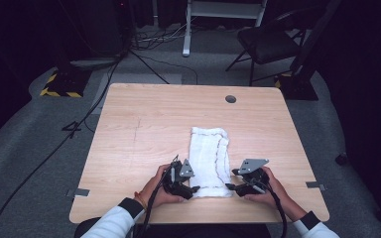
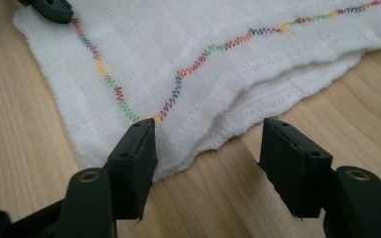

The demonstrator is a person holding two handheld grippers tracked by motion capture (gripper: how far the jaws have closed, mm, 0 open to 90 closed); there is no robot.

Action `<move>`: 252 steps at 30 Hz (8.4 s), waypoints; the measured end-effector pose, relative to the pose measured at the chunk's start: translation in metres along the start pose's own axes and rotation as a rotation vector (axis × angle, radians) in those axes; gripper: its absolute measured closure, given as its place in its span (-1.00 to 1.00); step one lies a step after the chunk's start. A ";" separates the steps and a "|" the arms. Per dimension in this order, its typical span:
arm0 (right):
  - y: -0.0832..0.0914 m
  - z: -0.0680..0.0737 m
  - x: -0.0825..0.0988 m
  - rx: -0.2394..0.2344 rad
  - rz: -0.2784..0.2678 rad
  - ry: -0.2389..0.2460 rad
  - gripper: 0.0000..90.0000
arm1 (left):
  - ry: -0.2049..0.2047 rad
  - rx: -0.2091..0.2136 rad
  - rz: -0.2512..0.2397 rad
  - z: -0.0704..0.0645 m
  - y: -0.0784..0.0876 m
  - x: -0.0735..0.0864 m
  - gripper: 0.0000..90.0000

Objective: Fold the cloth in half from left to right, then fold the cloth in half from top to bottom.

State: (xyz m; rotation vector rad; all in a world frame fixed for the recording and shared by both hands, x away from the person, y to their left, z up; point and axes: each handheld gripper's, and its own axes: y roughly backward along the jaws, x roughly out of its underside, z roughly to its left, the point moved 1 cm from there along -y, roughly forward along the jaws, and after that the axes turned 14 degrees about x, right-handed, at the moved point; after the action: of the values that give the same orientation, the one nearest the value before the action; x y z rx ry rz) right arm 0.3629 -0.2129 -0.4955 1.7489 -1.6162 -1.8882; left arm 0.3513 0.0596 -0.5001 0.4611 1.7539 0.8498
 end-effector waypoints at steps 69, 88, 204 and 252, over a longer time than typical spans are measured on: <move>-0.111 -0.114 -0.078 0.182 0.022 -0.228 -0.07 | 0.253 -0.142 -0.083 0.172 -0.028 -0.070 -0.31; -0.113 -0.114 -0.083 0.042 0.031 -0.216 0.79 | 0.259 -0.132 -0.038 0.174 -0.030 -0.078 -0.40; -0.022 -0.052 -0.056 0.030 -0.169 0.056 0.86 | -0.205 -0.008 0.011 0.066 0.013 -0.055 0.71; -0.009 -0.031 -0.011 -0.022 -0.058 0.136 0.87 | -0.199 0.103 0.079 0.030 0.001 -0.022 0.81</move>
State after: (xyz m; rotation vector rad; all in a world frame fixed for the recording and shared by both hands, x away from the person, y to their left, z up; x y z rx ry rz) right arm 0.3958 -0.2200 -0.4875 1.8896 -1.5070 -1.7601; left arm 0.3868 0.0552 -0.4897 0.6647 1.6086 0.7435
